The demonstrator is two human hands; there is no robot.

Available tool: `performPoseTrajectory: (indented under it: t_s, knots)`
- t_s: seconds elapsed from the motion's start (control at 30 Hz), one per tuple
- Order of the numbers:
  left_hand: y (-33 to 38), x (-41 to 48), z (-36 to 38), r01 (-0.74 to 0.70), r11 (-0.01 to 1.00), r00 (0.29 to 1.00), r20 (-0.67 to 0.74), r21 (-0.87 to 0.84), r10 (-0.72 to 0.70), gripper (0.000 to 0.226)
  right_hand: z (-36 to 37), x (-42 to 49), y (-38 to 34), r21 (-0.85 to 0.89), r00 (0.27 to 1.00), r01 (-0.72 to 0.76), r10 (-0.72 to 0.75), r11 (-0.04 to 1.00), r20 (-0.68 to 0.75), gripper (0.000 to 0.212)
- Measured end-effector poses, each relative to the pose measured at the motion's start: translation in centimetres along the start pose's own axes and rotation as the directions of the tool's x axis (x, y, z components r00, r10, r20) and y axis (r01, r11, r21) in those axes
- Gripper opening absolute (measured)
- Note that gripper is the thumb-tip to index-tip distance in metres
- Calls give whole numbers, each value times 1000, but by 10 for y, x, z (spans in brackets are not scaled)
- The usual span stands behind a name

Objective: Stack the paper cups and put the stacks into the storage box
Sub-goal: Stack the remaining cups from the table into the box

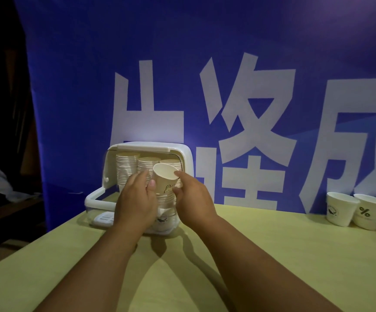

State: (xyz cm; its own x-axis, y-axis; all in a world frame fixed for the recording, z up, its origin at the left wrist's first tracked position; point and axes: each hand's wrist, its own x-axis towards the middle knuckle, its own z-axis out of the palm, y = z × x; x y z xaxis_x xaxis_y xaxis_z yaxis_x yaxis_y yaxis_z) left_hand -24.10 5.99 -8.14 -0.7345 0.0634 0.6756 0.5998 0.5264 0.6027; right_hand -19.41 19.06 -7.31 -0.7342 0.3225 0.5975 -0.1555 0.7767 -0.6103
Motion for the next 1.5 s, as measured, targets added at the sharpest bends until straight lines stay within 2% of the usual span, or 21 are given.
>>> performPoseTrajectory:
  t_s: [0.17, 0.27, 0.33, 0.43, 0.57, 0.67, 0.8, 0.9, 1.0, 1.13, 1.23, 1.3, 1.4, 1.5]
  knots:
    - [3, -1, -3, 1, 999, 1000, 23, -41, 0, 50, 6, -4, 2, -32, 989, 28, -23, 999, 144, 89]
    - [1, 0, -2, 17, 999, 999, 46, -32, -16, 49, 7, -4, 2, -53, 981, 44, -33, 998, 190, 95]
    - [-1, 0, 0, 0, 1000, 1000, 27, 17, -1, 38, 7, -5, 3, -74, 976, 52, -35, 996, 215, 90]
    - [-4, 0, 3, 47, 996, 999, 8, 74, -48, 35, 10, -9, 8, -115, 961, 82, -48, 990, 273, 80]
    - [-2, 0, 4, 45, 992, 997, 54, 119, -52, 32, 11, -10, 16, -150, 971, 83, -46, 985, 235, 75]
    - [1, -2, 3, 42, 991, 997, 63, 129, -50, 32, 12, -11, 20, -104, 980, 32, -11, 994, 197, 70]
    - [9, -10, 3, -30, 983, 997, -58, 179, 41, 25, 5, -10, 23, 51, 993, -58, 52, 997, 106, 54]
    - [22, -17, 7, -152, 980, 980, -107, 130, 167, 7, -10, -4, 28, 110, 994, -112, 111, 988, 15, 24]
    - [32, -25, 17, -172, 981, 984, -21, 94, 174, 15, -30, 2, 35, 63, 989, -135, 138, 989, -46, 7]
    - [46, -38, 36, -106, 991, 990, 98, 82, 98, 20, -55, -1, 52, -69, 982, -180, 176, 981, -65, 9]
    - [55, -46, 49, -120, 985, 978, 186, 120, 96, 18, -80, -10, 73, -149, 978, -205, 198, 967, -65, 10]
    - [62, -50, 59, -160, 975, 952, 284, 153, 112, 17, -103, -14, 92, -201, 972, -234, 222, 951, -80, 9]
    - [83, -54, 78, -243, 953, 862, 491, 183, 126, 12, -140, -20, 124, -262, 959, -278, 249, 924, -138, 12]
    - [115, -60, 104, -200, 973, 831, 546, 118, 105, 10, -174, -25, 155, -297, 944, -320, 277, 900, -178, 14]
